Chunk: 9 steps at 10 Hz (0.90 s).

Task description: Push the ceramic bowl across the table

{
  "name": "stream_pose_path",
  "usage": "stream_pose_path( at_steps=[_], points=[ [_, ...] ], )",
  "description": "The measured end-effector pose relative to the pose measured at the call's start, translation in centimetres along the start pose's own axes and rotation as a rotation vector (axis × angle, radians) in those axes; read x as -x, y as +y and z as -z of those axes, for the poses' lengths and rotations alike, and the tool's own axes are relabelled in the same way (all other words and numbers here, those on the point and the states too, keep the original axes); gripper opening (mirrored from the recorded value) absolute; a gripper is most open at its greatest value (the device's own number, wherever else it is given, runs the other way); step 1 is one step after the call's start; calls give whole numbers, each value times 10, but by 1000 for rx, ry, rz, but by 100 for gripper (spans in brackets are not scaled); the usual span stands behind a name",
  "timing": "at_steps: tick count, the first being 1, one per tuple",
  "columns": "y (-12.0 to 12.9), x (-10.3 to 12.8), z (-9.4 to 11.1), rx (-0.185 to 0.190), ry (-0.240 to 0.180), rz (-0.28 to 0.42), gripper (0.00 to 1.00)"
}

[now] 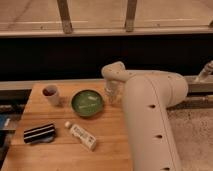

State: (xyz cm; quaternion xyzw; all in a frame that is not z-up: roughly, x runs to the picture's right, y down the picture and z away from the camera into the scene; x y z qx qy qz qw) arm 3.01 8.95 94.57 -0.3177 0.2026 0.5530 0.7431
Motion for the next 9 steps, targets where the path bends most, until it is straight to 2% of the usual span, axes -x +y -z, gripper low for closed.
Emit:
stream_pose_path(
  at_steps=[3,6,9],
  points=[
    [34,13,-8,32,9,76,0],
    [87,16,-13,70,24,193,0],
    [87,16,-12,69,23,196,0]
  ],
)
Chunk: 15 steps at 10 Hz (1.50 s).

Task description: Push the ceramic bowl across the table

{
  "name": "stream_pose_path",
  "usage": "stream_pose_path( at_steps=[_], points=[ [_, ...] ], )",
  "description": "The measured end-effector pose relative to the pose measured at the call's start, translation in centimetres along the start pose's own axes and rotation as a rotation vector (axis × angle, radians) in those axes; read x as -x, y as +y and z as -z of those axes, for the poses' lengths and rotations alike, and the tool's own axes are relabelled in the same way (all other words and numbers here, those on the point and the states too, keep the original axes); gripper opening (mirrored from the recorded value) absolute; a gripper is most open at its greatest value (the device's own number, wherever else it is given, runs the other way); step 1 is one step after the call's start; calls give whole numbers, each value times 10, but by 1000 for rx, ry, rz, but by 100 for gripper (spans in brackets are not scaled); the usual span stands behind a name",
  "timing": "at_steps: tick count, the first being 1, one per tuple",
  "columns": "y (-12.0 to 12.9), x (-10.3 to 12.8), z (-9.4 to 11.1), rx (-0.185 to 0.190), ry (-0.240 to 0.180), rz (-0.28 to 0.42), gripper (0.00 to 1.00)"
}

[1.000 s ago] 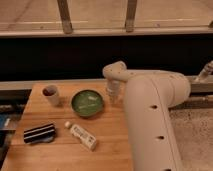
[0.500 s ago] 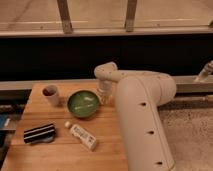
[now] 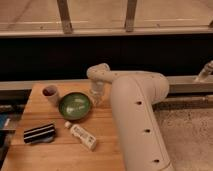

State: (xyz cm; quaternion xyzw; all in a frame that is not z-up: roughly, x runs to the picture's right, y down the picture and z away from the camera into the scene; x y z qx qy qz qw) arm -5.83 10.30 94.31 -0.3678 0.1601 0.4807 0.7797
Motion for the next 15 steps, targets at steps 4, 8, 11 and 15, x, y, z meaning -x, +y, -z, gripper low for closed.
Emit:
stream_pose_path(
  at_steps=[4,8,11,15],
  points=[
    [41,5,7,46,-16,98,0],
    [80,-6,17,85,-33,227,0],
    [94,-17,26,41,-74,213,0],
    [47,-11,73,-49,-183,91,3]
  ],
)
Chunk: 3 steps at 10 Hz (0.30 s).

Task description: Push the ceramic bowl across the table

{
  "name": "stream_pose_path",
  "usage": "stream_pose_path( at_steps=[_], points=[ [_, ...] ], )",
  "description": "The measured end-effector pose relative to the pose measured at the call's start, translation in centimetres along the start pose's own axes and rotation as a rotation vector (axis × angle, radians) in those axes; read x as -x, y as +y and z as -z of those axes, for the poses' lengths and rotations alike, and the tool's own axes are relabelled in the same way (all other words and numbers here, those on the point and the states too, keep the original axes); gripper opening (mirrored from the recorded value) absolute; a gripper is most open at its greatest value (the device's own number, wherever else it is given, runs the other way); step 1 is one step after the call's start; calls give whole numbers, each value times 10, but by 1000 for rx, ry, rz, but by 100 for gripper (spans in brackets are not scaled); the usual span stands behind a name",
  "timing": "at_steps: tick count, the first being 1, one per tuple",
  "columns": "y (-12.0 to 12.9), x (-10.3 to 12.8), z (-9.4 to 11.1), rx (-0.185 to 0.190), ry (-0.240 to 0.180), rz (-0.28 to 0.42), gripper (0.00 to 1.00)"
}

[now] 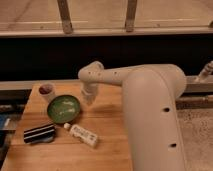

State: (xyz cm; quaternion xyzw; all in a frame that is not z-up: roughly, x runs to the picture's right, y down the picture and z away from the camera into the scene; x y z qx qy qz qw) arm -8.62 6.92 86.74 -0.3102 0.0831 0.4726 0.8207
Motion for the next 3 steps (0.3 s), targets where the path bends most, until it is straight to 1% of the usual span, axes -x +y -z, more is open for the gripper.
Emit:
stream_pose_path(
  at_steps=[1,2,3],
  points=[
    [-20,6,10,-22,-24,-28,10],
    [-51,15,25,-53,-54,-68,22],
    [-74,17,34,-76,-70,-96,30]
  ],
)
